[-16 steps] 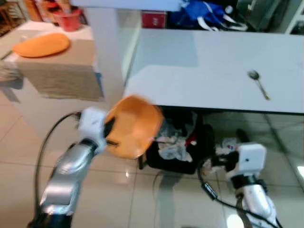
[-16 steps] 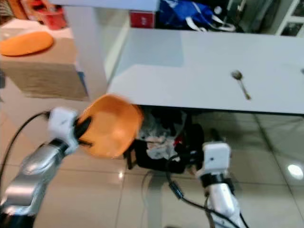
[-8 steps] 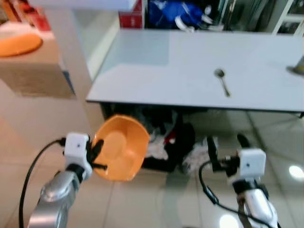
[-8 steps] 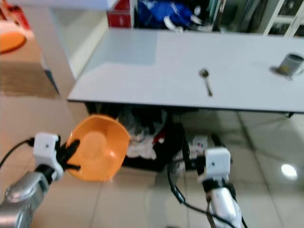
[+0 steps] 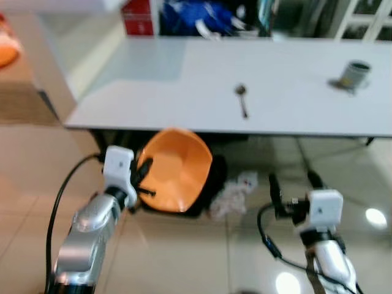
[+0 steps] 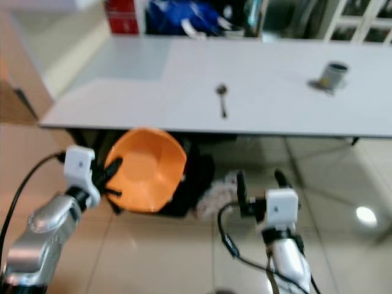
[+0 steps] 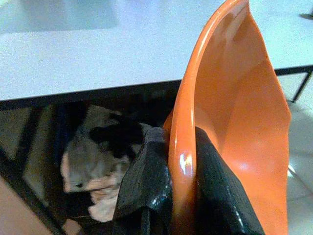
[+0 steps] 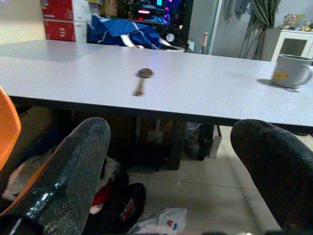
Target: Setting the table
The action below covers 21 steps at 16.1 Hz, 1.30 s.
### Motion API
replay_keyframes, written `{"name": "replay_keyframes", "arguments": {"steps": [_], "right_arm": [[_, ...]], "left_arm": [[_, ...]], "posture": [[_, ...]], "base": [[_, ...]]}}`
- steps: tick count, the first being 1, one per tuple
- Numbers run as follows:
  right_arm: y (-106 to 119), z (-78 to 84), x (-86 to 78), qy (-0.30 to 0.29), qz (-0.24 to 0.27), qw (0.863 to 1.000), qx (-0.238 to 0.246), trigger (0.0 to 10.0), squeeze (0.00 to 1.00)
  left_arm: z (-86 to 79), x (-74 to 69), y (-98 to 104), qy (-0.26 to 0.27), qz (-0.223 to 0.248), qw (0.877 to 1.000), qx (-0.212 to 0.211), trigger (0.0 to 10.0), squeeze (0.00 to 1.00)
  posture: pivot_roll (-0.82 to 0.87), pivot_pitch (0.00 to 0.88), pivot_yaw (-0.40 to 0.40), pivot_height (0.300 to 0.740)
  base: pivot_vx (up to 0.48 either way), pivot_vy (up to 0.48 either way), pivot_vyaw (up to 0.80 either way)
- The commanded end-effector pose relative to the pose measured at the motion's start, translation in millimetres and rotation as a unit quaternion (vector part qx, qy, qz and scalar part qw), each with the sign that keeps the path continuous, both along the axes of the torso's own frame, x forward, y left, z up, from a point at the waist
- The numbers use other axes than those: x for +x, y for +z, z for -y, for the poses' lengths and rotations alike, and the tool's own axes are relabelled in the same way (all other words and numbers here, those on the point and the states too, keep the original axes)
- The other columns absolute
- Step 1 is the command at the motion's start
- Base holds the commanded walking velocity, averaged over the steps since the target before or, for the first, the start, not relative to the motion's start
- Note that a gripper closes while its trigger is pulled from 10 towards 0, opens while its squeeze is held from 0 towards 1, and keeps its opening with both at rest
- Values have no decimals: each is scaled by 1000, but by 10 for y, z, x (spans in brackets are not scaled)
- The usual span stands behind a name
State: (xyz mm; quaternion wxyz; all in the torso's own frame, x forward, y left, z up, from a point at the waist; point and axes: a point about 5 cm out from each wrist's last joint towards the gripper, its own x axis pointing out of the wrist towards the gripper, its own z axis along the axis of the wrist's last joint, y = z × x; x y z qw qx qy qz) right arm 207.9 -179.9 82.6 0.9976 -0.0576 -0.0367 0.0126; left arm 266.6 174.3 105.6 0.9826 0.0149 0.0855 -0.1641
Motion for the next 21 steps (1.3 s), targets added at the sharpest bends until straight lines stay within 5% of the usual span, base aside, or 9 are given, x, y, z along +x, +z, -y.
{"name": "replay_keyframes", "arguments": {"steps": [1, 9, 13, 21], "right_arm": [[30, 42, 24, -5, 6, 1000, -7, 10000, 0], [150, -86, 71, 2, 22, 1000, -4, 10000, 0], [168, -90, 71, 1, 21, 1000, -6, 10000, 0], [131, -72, 66, 1, 12, 1000, -10, 10000, 0]], "left_arm": [[91, -3, 81, -25, 23, 999, -1, 0, 0], [108, 149, 182, -27, 42, 999, 8, 0, 0], [133, 219, 246, -21, 56, 998, 5, 0, 0], [342, 361, 552, -40, 96, 994, -23, 0, 0]], "posture": [[-133, 0, 62, 740], [-124, 0, 60, 740], [-127, 0, 61, 740], [-130, 0, 57, 740]], "base": [[0, -465, 0], [0, -461, -183], [0, 0, 0], [477, 0, 0]]}}
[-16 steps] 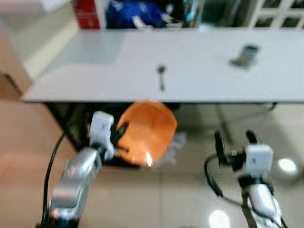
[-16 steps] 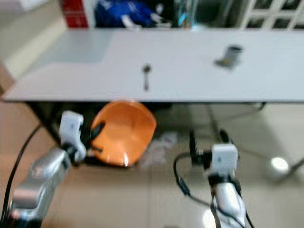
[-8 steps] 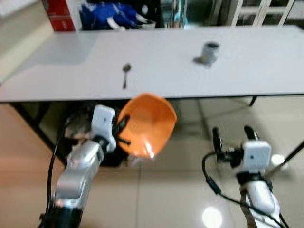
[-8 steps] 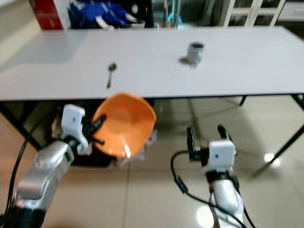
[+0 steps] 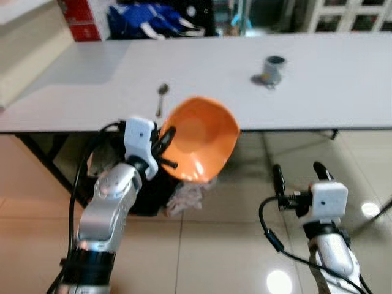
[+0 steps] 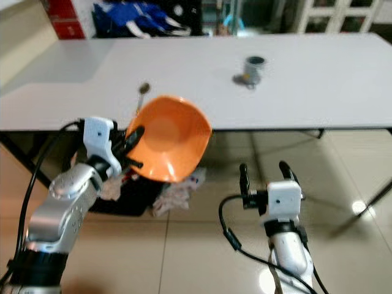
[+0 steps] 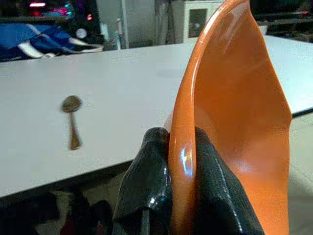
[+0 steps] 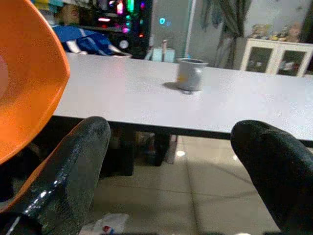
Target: Setting the table
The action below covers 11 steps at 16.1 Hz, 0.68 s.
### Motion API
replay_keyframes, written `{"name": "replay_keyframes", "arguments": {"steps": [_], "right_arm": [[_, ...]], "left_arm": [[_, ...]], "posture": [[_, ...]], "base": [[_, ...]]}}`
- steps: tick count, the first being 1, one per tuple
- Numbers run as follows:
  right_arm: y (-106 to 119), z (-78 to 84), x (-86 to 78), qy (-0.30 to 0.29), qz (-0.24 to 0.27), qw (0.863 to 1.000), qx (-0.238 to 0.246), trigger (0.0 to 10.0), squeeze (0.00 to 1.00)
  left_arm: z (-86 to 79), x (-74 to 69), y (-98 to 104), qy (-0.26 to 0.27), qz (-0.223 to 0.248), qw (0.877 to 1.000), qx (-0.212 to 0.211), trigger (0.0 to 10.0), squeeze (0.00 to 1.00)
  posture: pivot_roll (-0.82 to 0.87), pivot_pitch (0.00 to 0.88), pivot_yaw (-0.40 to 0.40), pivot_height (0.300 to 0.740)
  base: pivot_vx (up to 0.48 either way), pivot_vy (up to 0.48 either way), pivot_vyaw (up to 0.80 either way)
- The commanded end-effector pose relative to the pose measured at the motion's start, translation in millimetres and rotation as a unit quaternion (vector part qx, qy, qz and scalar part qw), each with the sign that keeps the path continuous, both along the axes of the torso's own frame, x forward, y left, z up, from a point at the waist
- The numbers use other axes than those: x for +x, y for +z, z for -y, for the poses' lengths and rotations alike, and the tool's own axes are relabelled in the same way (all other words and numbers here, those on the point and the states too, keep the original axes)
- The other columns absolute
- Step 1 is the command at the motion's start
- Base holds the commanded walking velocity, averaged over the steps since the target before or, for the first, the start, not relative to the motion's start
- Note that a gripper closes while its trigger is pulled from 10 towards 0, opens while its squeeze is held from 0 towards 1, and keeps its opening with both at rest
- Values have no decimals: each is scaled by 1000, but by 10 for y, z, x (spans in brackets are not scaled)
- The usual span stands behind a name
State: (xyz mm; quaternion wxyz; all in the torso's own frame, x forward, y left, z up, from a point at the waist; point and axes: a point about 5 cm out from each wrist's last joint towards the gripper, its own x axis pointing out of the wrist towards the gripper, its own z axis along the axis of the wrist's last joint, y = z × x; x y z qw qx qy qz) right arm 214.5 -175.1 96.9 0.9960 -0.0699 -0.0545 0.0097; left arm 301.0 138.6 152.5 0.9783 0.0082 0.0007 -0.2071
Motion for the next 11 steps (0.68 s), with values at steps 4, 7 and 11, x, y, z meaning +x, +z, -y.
{"name": "replay_keyframes", "arguments": {"steps": [4, 7, 11], "right_arm": [[-29, -35, -6, 3, -10, 1000, 0, 10000, 0], [-44, -40, 0, 4, -12, 1000, 0, 10000, 0], [-61, -42, 1, 4, -14, 1000, 0, 10000, 0]], "left_arm": [[19, 55, 150, -1, 27, 1000, 3, 0, 0], [123, 88, 232, -24, 43, 999, 13, 0, 0], [176, 121, 266, -35, 44, 998, 11, 0, 0]], "posture": [[-133, 0, 57, 740], [-130, 0, 56, 740], [-132, 0, 60, 740]], "base": [[480, 0, 0], [480, 0, 0], [480, 0, 0]]}}
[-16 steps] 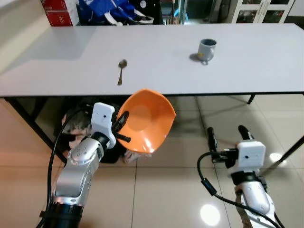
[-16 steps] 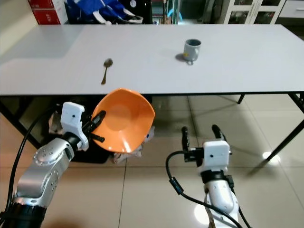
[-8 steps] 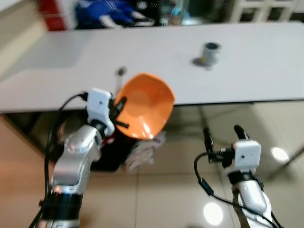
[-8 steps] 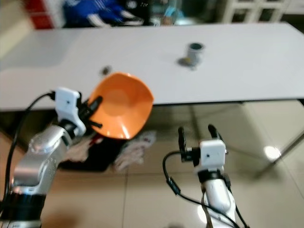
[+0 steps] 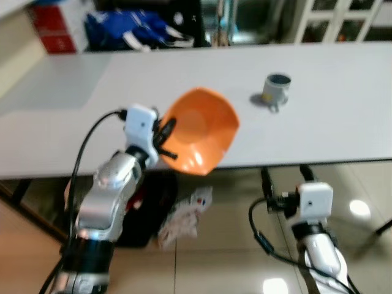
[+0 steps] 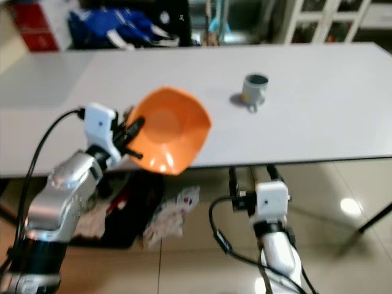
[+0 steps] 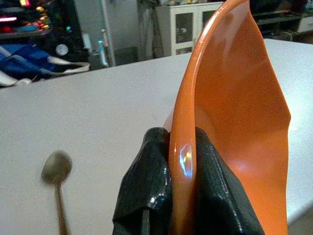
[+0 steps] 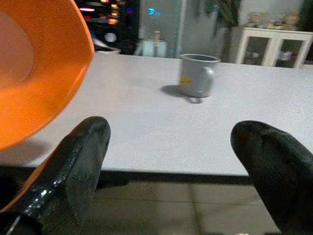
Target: Setting the table
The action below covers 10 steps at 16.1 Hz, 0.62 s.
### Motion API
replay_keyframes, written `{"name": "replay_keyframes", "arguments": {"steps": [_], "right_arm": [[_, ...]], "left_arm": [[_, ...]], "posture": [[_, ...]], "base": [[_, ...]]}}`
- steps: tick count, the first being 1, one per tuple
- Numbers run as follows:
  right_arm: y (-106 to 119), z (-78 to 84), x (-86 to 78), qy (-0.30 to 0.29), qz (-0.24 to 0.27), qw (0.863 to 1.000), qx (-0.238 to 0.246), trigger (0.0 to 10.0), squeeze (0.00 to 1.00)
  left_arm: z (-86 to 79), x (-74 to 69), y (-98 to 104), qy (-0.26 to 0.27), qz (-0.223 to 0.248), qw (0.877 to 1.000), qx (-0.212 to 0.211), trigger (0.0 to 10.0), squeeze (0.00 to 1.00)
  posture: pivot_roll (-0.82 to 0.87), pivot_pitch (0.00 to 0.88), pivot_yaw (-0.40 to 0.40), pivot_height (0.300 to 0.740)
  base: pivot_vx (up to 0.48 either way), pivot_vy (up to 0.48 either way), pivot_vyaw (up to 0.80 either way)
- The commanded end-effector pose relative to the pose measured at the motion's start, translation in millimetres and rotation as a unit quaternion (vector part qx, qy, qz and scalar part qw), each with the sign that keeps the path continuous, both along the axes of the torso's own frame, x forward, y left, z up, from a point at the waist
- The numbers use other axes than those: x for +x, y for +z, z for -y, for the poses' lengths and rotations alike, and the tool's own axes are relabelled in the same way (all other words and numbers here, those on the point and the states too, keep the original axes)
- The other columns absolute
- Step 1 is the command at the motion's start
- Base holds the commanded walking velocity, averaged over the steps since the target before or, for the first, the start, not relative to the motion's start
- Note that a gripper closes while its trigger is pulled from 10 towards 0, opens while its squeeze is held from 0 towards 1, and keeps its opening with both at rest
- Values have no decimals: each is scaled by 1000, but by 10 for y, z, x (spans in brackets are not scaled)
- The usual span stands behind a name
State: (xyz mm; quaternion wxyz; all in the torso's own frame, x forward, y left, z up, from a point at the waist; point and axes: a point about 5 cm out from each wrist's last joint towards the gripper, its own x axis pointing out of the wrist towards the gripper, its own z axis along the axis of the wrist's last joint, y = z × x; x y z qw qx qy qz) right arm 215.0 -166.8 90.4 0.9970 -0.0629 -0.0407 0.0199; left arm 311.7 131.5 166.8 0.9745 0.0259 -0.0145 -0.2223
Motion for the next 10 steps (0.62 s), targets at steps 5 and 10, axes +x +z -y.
{"name": "replay_keyframes", "arguments": {"steps": [5, 10], "right_arm": [[-22, 36, -24, -3, -5, 1000, -7, 10000, 0], [-49, 51, -41, -3, -10, 1000, -9, 10000, 0]], "left_arm": [[242, 135, 242, -42, 13, 999, -29, 0, 0], [194, 471, 304, 4, -33, 995, -96, 0, 0]], "posture": [[-135, 0, 55, 740], [-150, 0, 51, 740]], "base": [[96, 0, 0], [0, 0, 0]]}}
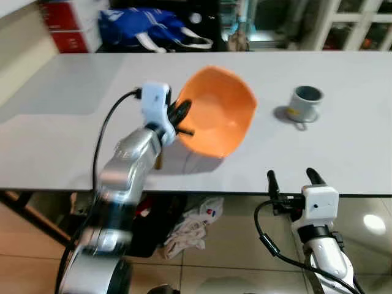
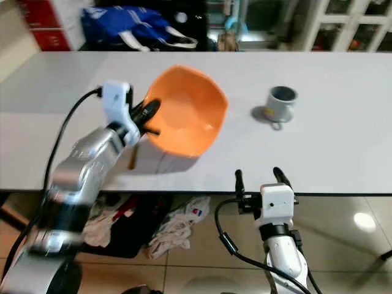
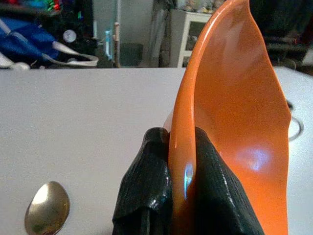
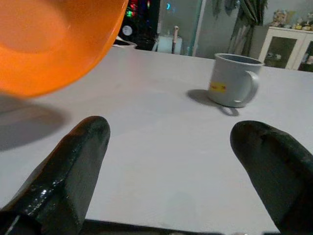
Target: Setting the table
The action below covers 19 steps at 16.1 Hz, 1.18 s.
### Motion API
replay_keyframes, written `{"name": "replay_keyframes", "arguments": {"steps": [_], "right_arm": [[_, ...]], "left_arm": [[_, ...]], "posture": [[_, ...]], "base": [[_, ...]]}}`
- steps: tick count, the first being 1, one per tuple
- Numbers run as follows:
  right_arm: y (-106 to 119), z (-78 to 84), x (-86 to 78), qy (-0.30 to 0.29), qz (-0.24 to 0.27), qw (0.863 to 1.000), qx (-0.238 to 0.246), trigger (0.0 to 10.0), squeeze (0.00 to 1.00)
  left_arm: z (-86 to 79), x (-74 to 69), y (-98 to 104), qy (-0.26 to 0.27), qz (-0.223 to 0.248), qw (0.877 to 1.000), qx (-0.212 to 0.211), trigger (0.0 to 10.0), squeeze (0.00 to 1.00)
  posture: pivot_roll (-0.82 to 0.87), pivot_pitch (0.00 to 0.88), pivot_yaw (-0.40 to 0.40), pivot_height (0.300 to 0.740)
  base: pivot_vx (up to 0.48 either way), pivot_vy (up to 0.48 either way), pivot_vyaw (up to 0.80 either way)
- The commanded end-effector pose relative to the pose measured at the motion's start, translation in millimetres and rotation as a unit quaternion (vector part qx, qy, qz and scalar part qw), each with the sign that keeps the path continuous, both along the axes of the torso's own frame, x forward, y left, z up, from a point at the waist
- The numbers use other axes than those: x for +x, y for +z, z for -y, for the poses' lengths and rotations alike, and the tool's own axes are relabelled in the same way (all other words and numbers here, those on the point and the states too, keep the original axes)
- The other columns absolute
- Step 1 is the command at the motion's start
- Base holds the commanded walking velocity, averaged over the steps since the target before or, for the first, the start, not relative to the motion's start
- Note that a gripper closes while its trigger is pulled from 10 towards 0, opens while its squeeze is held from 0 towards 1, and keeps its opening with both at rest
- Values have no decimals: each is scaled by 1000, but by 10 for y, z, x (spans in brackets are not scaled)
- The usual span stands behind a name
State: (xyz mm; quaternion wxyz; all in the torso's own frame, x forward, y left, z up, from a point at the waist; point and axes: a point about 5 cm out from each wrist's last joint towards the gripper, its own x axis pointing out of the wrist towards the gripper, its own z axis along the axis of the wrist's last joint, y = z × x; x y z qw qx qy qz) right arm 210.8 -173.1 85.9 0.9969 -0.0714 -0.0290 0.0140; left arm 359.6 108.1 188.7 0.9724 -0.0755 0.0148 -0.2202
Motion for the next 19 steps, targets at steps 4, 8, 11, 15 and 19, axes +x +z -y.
{"name": "replay_keyframes", "arguments": {"steps": [4, 8, 11, 15, 19], "right_arm": [[-11, 2, -26, 7, -2, 1000, -5, 10000, 0], [1, 14, -82, 13, -7, 1000, -9, 10000, 0], [6, 19, -147, 11, -11, 1000, -14, 10000, 0], [13, 10, -185, 11, -14, 1000, -16, 10000, 0], [26, -3, -192, 12, -18, 1000, -16, 10000, 0]], "left_arm": [[-83, 279, -110, 66, -103, 984, -128, 0, 0], [-3, 408, -159, 90, -152, 967, -182, 0, 0], [150, 446, -189, 91, -192, 953, -218, 0, 0], [241, 399, -356, 96, -246, 944, -198, 0, 0], [216, 390, -416, 113, -266, 936, -203, 0, 0]], "posture": [[-165, 0, 39, 740], [-194, 0, 26, 740], [-221, 4, 33, 740], [-230, 15, 35, 740], [-231, 21, 36, 740]], "base": [[0, 0, 0], [0, 0, 0], [0, 0, 0], [0, 0, 0], [0, 0, 0]]}}
